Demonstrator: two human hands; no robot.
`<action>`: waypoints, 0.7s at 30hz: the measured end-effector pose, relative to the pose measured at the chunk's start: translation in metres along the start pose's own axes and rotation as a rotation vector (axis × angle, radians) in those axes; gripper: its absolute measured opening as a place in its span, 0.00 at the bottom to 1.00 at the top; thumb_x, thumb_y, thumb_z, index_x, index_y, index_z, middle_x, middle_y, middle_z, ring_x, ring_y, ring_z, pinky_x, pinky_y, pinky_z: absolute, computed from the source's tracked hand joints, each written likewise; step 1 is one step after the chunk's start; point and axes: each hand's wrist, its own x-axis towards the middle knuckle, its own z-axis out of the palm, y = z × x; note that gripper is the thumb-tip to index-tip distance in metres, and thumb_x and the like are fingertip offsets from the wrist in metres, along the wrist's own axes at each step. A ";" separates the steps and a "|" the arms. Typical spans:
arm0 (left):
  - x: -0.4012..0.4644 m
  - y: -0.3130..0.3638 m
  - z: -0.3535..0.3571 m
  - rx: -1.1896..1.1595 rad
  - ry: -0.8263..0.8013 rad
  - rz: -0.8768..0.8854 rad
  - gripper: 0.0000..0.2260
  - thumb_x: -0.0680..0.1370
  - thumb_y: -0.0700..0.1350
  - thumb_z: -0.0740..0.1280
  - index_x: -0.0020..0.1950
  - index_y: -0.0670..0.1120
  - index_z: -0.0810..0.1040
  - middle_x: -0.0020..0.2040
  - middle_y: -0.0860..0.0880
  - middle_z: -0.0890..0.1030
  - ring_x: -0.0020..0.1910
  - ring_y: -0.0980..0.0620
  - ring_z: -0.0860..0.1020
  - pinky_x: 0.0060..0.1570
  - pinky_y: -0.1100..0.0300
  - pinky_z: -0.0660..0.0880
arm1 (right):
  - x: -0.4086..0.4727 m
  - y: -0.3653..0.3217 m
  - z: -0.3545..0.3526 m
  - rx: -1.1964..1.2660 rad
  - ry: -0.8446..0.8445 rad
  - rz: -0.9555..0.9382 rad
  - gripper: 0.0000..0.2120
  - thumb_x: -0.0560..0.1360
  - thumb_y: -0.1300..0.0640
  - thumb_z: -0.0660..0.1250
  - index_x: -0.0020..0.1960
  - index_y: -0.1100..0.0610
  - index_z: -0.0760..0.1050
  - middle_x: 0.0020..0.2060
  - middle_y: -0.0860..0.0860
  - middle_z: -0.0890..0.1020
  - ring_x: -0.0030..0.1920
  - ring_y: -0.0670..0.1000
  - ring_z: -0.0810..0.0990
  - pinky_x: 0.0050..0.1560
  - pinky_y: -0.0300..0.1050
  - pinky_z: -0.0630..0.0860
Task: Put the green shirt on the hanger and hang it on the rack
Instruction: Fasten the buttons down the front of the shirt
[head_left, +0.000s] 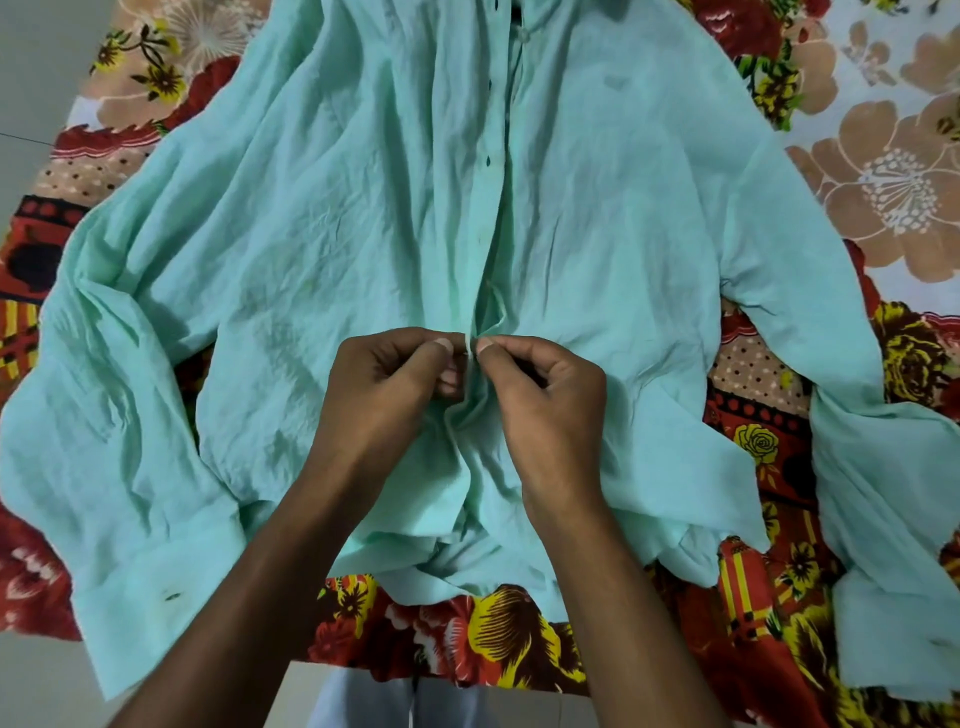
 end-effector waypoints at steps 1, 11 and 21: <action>0.002 -0.001 0.000 -0.031 -0.006 -0.022 0.11 0.80 0.36 0.67 0.44 0.43 0.88 0.35 0.46 0.85 0.37 0.52 0.82 0.46 0.56 0.81 | 0.000 0.000 -0.001 0.002 -0.002 -0.006 0.02 0.75 0.59 0.76 0.46 0.56 0.88 0.38 0.47 0.88 0.42 0.44 0.87 0.46 0.37 0.82; 0.004 -0.004 0.001 -0.063 -0.024 -0.062 0.04 0.75 0.37 0.76 0.48 0.36 0.86 0.39 0.38 0.87 0.39 0.45 0.86 0.43 0.61 0.83 | -0.001 -0.002 -0.007 -0.031 -0.126 -0.088 0.05 0.78 0.56 0.73 0.48 0.55 0.88 0.39 0.46 0.88 0.43 0.42 0.86 0.48 0.37 0.81; 0.000 -0.007 0.004 -0.037 0.011 -0.045 0.03 0.79 0.38 0.72 0.49 0.39 0.85 0.40 0.42 0.87 0.41 0.46 0.87 0.41 0.62 0.81 | 0.007 0.001 -0.005 -0.227 -0.095 -0.214 0.04 0.78 0.61 0.72 0.51 0.56 0.85 0.39 0.41 0.84 0.43 0.37 0.84 0.44 0.25 0.75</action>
